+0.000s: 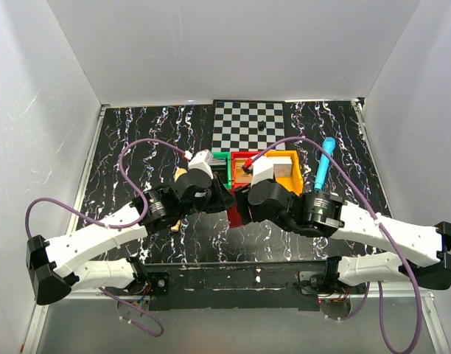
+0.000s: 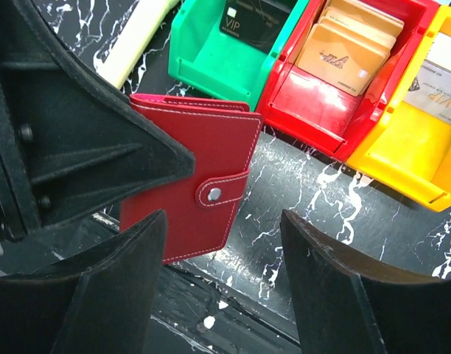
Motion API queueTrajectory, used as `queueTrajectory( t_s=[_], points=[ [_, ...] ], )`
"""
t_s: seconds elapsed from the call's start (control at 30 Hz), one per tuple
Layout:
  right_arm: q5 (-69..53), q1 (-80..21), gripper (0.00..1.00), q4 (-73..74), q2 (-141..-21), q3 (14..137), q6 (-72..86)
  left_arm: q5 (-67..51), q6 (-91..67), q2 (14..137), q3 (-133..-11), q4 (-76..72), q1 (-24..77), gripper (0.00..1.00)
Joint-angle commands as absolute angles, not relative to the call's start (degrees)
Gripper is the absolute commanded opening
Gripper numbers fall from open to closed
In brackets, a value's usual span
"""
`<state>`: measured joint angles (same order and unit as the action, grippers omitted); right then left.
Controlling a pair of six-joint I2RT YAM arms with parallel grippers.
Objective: Take the credit cards out of the card holder
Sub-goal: Open the card holder at the center of the board.
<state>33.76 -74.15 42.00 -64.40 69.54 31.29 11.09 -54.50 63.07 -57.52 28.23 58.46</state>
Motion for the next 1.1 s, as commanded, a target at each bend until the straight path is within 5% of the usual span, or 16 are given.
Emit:
queueTrajectory(
  t_s=[0.0, 1.07],
  points=[
    [34.1, -74.5, 0.70, 42.5, -65.7, 73.0, 32.7, 14.5, -56.9, 63.0, -60.2, 30.9, 60.0, 0.00],
    [35.6, -74.6, 0.47, 45.2, -73.2, 73.9, 35.2, 16.3, -63.6, 61.3, -58.4, 31.6, 61.0, 0.00]
  ],
)
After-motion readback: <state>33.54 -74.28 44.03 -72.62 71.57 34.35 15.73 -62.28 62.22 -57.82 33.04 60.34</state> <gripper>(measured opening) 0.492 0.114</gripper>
